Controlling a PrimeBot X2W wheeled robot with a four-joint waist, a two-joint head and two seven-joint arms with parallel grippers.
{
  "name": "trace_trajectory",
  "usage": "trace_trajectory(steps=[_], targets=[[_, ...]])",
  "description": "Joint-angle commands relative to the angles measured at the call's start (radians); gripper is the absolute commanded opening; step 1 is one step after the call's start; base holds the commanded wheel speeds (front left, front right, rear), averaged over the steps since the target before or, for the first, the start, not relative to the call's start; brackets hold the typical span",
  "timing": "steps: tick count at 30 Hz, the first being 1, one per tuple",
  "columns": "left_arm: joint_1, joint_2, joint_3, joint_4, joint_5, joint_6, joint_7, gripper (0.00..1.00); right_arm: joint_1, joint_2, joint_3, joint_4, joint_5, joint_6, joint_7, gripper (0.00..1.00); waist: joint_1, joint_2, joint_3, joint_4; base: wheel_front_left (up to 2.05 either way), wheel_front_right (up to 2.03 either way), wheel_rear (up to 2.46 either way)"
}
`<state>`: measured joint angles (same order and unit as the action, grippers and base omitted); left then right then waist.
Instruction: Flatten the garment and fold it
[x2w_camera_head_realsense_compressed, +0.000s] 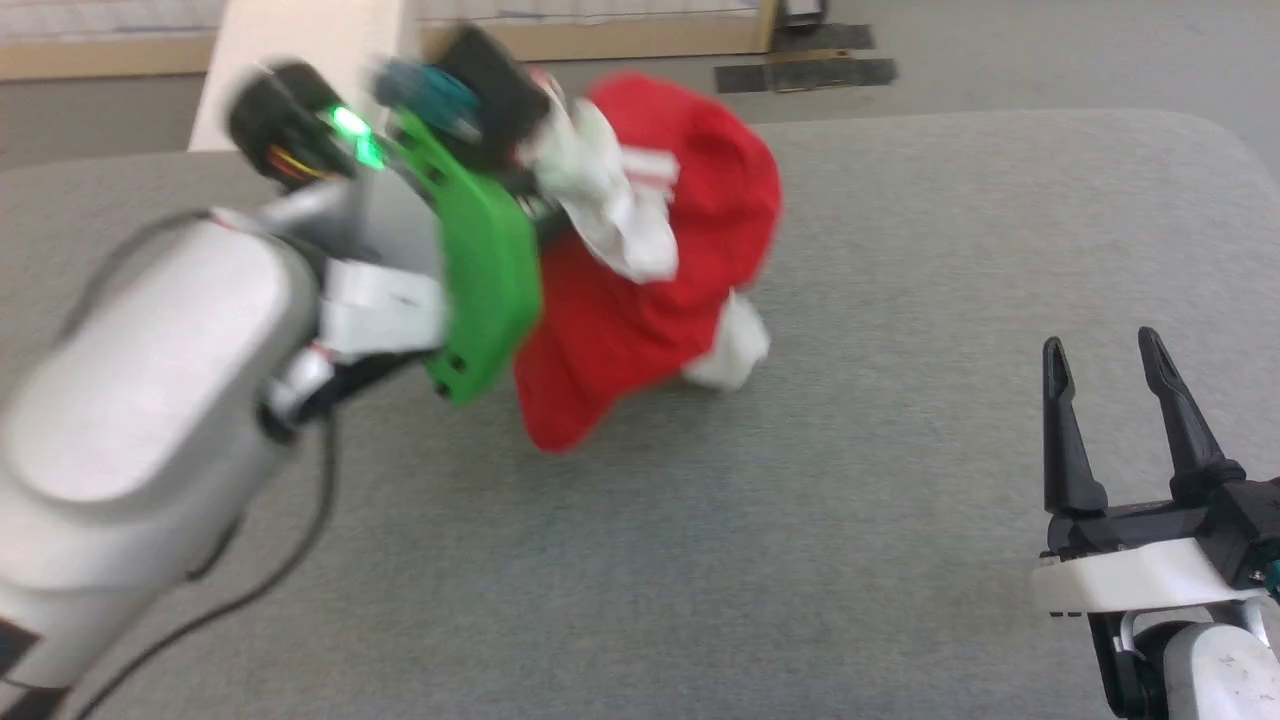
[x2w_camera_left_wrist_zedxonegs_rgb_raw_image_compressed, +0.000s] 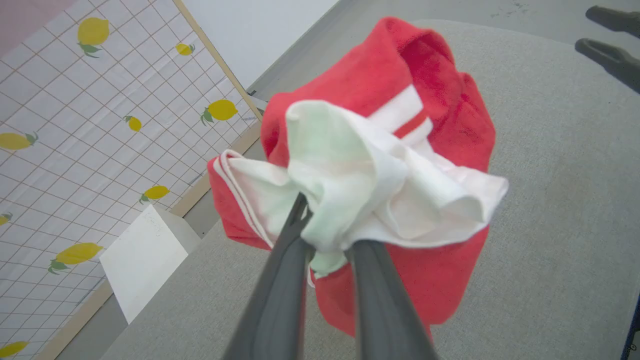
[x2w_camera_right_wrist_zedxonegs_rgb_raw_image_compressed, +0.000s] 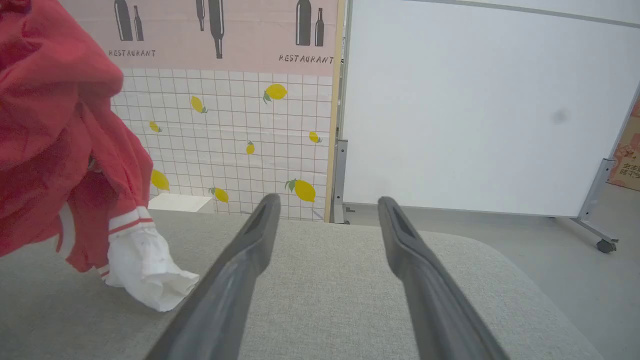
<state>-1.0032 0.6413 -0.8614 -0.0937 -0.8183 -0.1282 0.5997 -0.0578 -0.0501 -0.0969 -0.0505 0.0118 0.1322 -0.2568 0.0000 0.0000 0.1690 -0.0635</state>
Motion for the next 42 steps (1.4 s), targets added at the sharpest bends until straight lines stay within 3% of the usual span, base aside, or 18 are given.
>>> trace_trajectory(steps=[1, 12, 20, 21, 22, 28, 35, 39, 42], targets=[[-0.001, -0.014, -0.035, 0.02, 0.003, -0.002, -0.004, 0.0, 0.009, 0.0, 0.002, 0.001, 0.011, -0.002, -0.005, 1.0, 0.0, 0.0, -0.01, -0.066, 0.0, 0.0, 0.0], [0.09, -0.111, -0.366, 0.304, -0.051, -0.002, -0.011, 0.0, -0.015, 0.0, 0.003, -0.002, 0.03, -0.002, -0.005, 1.0, 0.0, 0.0, 0.05, -0.114, 0.0, 0.0, 0.0], [0.215, -0.191, -0.418, 0.412, -0.03, -0.002, -0.011, 0.0, -0.022, 0.0, -0.003, 0.003, 0.029, -0.002, -0.005, 1.0, 0.0, 0.0, 0.054, -0.112, 0.0, 0.0, 0.0], [0.22, -0.196, -0.418, 0.415, -0.014, -0.002, -0.019, 0.33, -0.021, 0.0, -0.005, 0.004, 0.027, -0.002, -0.005, 1.0, 0.0, 0.0, 0.049, -0.109, 0.0, 0.0, 0.0], [0.22, -0.2, -0.418, 0.416, 0.007, -0.002, -0.038, 1.0, -0.019, 0.0, -0.006, 0.006, 0.024, -0.002, -0.005, 1.0, 0.0, 0.0, 0.042, -0.104, 0.0, 0.0, 0.0], [0.192, -0.214, -0.393, 0.443, 0.067, 0.007, -0.285, 1.0, 0.009, 0.0, -0.014, 0.013, 0.015, -0.002, -0.005, 1.0, 0.0, 0.0, -0.019, -0.07, 0.0, 0.0, 0.0], [0.232, -0.212, -0.308, 0.384, 0.157, 0.156, -0.58, 1.0, 0.052, 0.0, -0.021, 0.013, 0.005, -0.002, -0.005, 1.0, 0.0, 0.0, -0.09, -0.018, 0.0, 0.0, 0.0], [0.289, -0.205, -0.234, 0.346, 0.181, 0.277, -0.756, 1.0, 0.065, 0.0, -0.026, 0.007, 0.004, -0.002, -0.005, 1.0, 0.0, 0.0, -0.119, 0.009, 0.0, 0.0, 0.0], [0.337, -0.189, -0.165, 0.335, 0.221, 0.395, -0.843, 1.0, 0.072, 0.0, -0.026, -0.001, 0.009, -0.002, -0.005, 1.0, 0.0, 0.0, -0.135, 0.027, 0.0, 0.0, 0.0]])
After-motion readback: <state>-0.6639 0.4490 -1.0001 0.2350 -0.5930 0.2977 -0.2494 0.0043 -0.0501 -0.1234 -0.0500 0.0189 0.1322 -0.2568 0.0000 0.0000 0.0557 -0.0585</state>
